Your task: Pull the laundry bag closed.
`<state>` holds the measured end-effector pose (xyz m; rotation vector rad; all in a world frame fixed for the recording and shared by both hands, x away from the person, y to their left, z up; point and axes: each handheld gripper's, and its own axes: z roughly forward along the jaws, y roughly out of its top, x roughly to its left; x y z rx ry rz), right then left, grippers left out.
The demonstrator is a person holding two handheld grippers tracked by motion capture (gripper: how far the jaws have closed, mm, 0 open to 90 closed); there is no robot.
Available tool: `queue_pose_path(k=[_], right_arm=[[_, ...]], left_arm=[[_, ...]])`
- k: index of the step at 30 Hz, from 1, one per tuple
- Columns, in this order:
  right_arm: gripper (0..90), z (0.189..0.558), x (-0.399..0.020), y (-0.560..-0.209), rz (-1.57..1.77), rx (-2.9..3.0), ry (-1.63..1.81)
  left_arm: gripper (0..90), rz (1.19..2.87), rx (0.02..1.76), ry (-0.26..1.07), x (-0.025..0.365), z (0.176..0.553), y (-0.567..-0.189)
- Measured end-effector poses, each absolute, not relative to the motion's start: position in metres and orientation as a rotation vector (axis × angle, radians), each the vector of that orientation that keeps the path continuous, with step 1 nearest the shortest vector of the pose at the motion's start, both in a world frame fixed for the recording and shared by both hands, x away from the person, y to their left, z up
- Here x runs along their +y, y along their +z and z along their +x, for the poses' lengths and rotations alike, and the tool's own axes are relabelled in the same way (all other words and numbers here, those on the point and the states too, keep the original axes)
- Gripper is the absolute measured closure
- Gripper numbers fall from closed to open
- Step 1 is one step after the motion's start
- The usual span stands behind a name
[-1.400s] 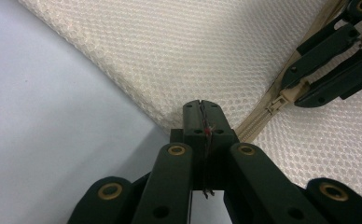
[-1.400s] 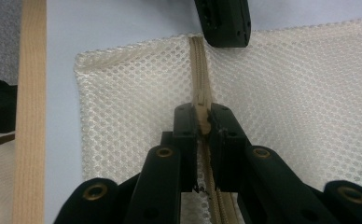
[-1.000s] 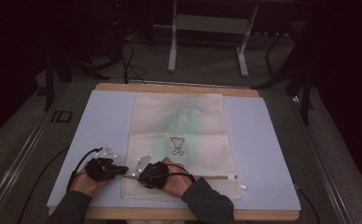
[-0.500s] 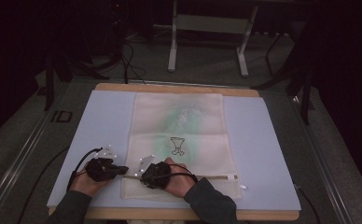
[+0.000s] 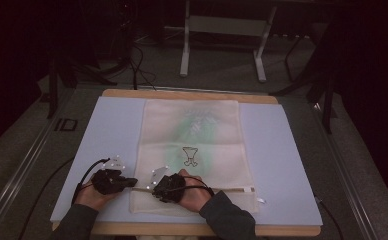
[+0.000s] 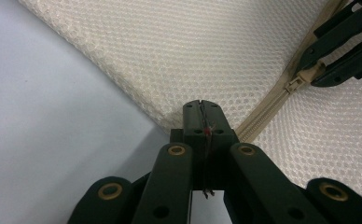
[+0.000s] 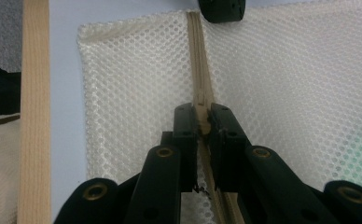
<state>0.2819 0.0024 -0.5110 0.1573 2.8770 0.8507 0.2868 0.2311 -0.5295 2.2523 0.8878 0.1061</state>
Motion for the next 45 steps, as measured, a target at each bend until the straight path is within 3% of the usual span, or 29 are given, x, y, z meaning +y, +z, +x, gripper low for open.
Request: queue_pose_path(k=[45], right_arm=[[82.0, 0.28, -0.018, -0.509, 0.162, 2.868, 0.834]], left_arm=[[90.0, 2.251, 0.891, 0.105, 0.231, 0.287, -0.529]])
